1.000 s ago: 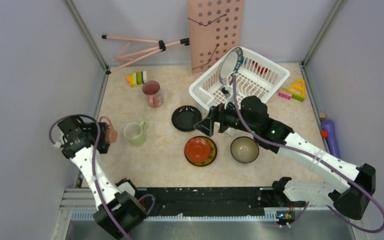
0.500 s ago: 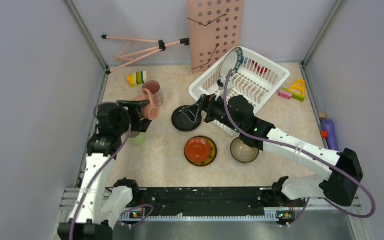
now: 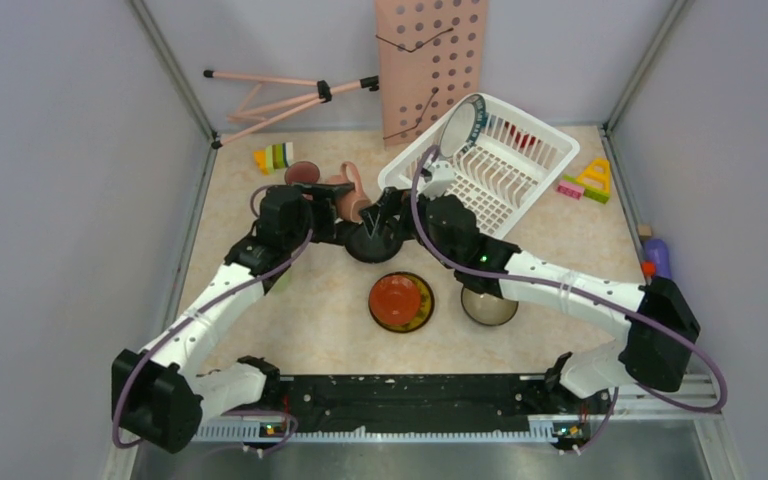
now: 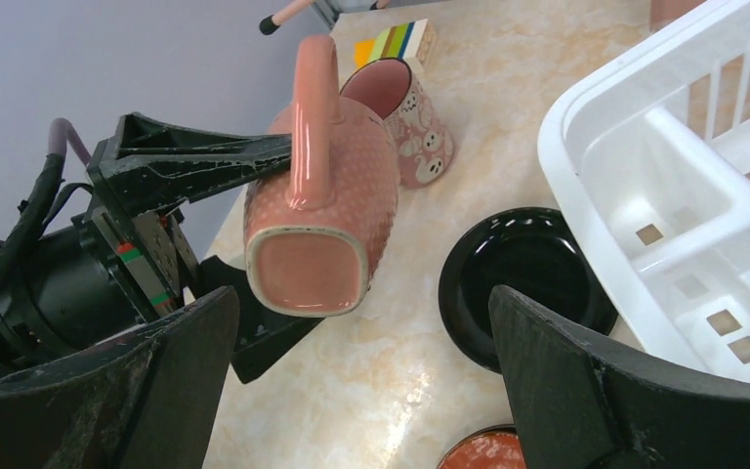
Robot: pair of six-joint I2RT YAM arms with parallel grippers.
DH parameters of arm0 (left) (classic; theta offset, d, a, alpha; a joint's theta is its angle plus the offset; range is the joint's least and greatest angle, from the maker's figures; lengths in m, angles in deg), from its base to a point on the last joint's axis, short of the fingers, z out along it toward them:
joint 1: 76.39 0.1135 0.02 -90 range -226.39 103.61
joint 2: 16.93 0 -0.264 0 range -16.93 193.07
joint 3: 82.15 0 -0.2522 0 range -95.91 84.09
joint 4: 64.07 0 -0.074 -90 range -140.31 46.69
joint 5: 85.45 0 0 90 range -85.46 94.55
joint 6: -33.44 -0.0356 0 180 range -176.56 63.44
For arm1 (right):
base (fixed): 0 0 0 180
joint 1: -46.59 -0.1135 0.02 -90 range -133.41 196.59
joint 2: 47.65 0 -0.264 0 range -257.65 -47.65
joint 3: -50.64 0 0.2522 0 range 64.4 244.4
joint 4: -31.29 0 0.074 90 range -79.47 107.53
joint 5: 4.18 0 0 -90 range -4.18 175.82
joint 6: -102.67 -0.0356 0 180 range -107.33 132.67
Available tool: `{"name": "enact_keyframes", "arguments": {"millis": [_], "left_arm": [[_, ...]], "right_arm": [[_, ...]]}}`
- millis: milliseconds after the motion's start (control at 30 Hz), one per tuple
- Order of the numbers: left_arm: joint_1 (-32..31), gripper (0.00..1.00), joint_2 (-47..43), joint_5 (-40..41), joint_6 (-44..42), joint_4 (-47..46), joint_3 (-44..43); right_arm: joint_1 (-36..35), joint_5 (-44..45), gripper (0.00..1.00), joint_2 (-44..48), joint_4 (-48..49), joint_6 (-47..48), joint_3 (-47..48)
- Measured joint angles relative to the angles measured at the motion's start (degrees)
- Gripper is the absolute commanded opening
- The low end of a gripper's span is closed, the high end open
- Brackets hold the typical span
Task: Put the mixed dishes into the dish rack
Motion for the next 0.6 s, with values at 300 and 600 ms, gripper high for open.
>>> {"name": "enact_keyframes", "arguments": {"millis": [300, 600], "left_arm": [[-4.02, 0.00, 5.27, 0.50, 3.80, -5.49, -0.83], [-4.76, 0.00, 4.92, 0.31, 5.14, -6.62, -0.81]], "right_arm": [[0.00, -0.17, 0.98, -2.32, 2.56, 1.05, 0.11], [0.02, 3.61, 0.96, -5.33, 0.59, 0.87, 2.49]]}}
